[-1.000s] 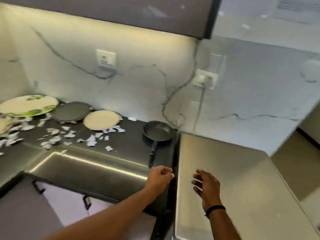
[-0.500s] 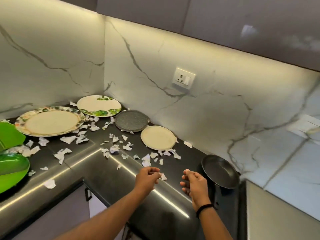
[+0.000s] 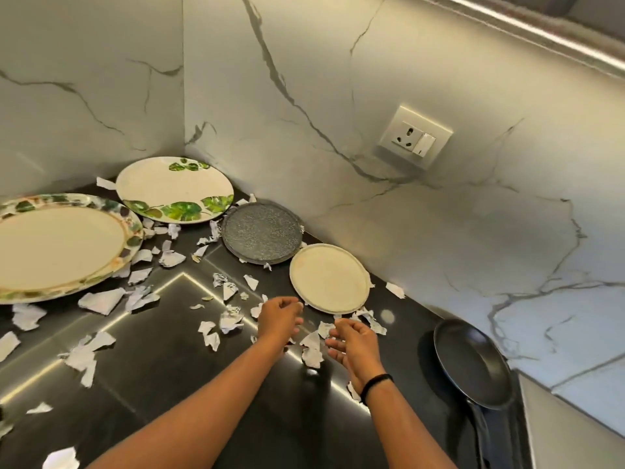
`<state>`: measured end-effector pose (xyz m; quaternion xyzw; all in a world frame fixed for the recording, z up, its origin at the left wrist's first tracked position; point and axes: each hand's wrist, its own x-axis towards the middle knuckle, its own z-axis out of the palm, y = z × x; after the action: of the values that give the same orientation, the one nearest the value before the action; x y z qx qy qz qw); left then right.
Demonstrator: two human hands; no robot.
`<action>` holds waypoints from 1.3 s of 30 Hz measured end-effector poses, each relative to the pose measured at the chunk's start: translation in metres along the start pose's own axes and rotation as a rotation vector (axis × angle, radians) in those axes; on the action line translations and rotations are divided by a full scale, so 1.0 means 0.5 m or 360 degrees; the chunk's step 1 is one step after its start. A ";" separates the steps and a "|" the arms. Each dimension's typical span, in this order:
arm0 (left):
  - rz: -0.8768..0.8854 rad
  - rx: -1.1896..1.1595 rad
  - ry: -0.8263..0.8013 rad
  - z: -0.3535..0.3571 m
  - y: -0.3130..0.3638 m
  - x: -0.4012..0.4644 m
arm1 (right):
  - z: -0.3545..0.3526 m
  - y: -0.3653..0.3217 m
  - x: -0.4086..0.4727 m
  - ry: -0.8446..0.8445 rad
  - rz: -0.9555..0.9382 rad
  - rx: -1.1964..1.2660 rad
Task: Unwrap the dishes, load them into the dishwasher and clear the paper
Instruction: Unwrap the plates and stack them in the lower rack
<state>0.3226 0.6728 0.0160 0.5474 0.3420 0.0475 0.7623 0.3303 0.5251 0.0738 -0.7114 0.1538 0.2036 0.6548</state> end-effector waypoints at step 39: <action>0.0113 0.0160 0.0137 0.046 0.123 0.185 | 0.037 -0.015 0.164 0.0189 -0.0968 -0.1523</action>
<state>0.4248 0.7201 0.0296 0.5943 0.3568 0.0809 0.7162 0.4037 0.5484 0.0390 -0.9513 -0.1308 0.0125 0.2790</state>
